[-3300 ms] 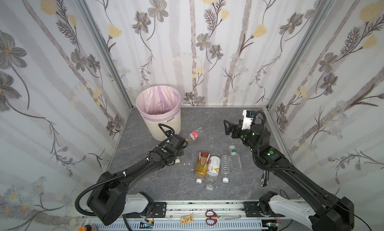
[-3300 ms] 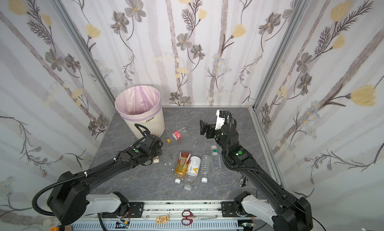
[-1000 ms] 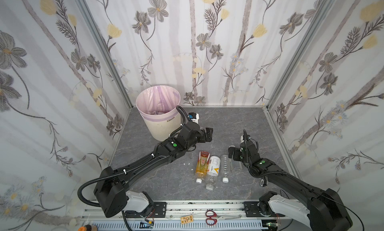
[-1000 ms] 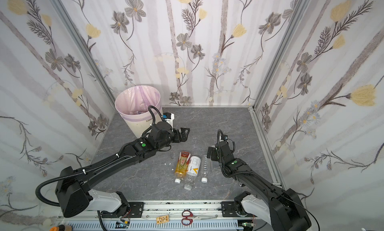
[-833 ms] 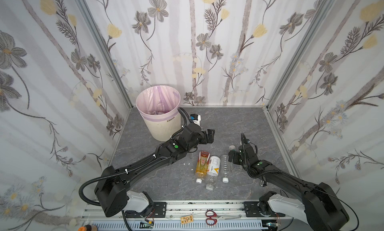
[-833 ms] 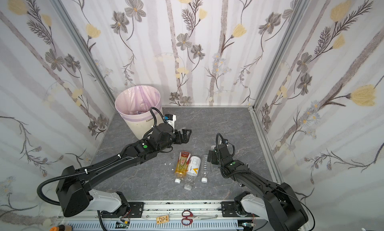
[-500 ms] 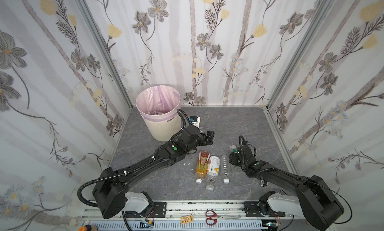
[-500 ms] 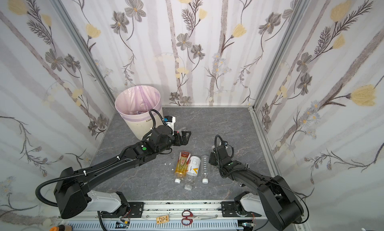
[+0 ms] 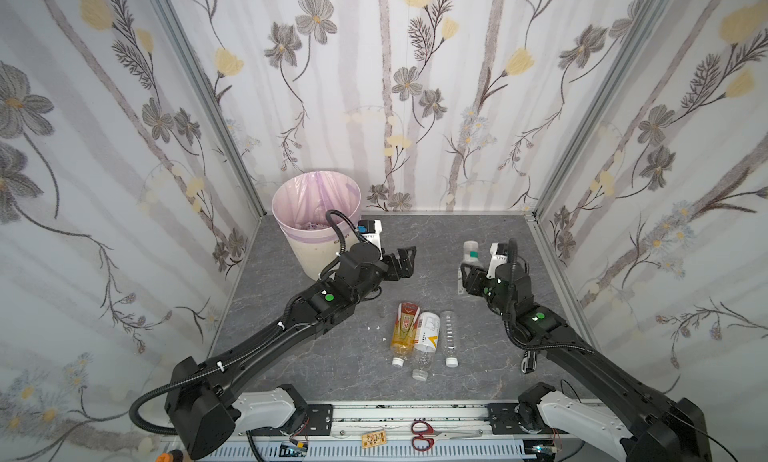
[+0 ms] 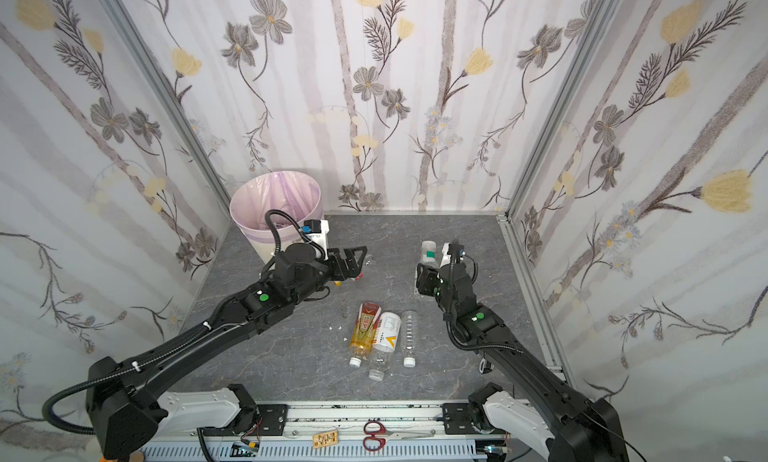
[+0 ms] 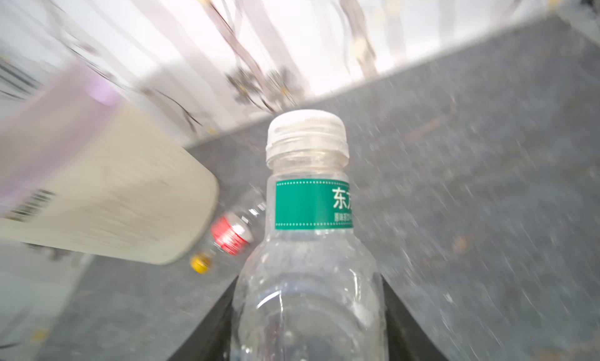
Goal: Throw the plastic bottles in the bin
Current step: Pick up the plastic bottle from the middle-right of the table, then throw the plastic bottle into the trash bin.
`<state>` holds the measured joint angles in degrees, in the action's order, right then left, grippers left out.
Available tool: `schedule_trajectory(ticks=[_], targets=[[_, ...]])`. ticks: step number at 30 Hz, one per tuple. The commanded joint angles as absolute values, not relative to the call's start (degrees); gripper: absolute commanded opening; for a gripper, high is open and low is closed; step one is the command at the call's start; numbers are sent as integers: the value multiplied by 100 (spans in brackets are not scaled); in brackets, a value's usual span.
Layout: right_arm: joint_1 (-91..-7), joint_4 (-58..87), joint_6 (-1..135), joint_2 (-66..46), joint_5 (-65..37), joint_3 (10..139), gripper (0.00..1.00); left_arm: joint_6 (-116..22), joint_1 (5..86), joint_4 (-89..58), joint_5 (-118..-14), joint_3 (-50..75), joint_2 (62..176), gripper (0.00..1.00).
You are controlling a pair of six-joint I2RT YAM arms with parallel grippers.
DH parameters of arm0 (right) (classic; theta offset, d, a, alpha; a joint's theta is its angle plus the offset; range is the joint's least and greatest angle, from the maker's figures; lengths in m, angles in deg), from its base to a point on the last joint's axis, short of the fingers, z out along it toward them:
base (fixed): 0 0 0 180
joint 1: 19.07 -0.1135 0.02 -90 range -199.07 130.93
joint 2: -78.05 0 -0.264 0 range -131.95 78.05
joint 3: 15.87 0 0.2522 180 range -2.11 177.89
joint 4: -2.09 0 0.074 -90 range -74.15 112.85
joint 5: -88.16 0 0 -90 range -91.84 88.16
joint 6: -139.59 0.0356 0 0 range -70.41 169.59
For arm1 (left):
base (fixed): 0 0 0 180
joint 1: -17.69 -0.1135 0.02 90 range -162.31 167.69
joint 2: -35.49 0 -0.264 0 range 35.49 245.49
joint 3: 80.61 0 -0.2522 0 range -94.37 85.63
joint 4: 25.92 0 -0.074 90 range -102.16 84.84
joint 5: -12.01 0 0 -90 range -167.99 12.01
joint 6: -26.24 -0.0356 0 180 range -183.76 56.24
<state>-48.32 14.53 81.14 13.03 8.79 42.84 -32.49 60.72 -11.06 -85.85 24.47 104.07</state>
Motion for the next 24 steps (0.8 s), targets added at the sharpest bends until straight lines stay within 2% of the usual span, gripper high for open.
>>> schedule_trajectory(ticks=[1, 6, 13, 24], targets=[[-4890, 720, 7684, 1505, 609, 5012, 56, -3358, 5712, -1257, -8529, 2294, 9986, 100], [-5039, -466, 7453, 1356, 260, 5820, 55, -3556, 5067, -1193, -8703, 2172, 9313, 100], [-5596, -1168, 7200, 161, -56, 7145, 55, -3303, 4146, -1037, -8516, 2358, 8706, 100], [-6158, -2439, 7112, -1181, -272, 8357, 57, -2922, 3454, -868, -7824, 2757, 8437, 100]])
